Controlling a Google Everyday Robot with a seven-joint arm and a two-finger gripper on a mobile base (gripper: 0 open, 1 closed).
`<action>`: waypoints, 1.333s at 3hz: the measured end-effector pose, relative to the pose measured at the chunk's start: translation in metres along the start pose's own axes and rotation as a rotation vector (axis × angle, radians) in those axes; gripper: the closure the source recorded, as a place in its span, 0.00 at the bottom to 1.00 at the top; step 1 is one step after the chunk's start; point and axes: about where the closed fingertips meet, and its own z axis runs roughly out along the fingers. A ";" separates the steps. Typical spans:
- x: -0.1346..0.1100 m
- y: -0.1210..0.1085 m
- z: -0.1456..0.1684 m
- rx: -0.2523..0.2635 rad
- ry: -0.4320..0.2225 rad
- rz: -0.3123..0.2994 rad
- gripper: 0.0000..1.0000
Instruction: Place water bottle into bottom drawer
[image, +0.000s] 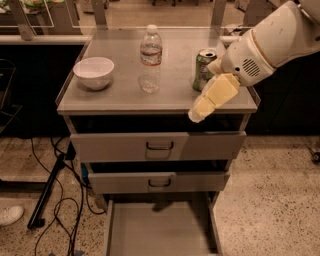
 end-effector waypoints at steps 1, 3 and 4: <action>-0.015 0.005 0.023 -0.038 -0.081 0.029 0.00; -0.052 -0.003 0.048 -0.023 -0.205 0.062 0.00; -0.052 -0.003 0.048 -0.023 -0.205 0.062 0.00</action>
Offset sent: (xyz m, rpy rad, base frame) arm 0.0327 0.0711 -0.0085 0.2641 -0.0322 -0.0327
